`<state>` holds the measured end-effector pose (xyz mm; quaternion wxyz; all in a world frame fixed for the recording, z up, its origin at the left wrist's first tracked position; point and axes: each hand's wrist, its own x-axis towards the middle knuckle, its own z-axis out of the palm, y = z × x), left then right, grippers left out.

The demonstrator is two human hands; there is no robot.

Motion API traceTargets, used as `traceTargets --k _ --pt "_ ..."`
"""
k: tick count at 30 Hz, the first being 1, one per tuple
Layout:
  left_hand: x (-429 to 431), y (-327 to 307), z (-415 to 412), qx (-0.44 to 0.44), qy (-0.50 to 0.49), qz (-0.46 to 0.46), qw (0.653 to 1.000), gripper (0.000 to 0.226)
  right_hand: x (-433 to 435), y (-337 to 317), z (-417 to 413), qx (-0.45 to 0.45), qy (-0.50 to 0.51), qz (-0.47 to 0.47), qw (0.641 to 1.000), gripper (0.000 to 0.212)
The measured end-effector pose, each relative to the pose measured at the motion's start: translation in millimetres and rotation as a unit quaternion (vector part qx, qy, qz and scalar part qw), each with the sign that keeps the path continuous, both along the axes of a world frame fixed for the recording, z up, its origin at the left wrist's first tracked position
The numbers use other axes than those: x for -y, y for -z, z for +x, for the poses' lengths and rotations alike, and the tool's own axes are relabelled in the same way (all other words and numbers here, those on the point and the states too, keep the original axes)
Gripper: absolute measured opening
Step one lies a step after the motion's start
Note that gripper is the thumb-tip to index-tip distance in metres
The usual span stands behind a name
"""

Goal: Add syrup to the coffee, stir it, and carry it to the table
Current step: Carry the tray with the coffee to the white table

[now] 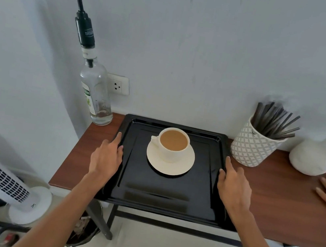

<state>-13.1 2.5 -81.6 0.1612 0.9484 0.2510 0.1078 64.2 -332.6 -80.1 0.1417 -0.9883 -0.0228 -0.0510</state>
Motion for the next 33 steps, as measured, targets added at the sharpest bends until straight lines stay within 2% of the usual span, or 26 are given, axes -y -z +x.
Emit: traceTargets --k 14,33 --pt "4.4 6.5 -32.4 0.074 -0.006 -0.036 0.997 0.048 7.6 -1.7 -6.5 0.01 -0.023 0.084 0.996 0.051" --pt "13.9 -1.5 -139.3 0.124 -0.102 -0.054 0.986 0.049 -3.8 -19.1 -40.4 0.01 -0.14 0.139 0.98 0.049"
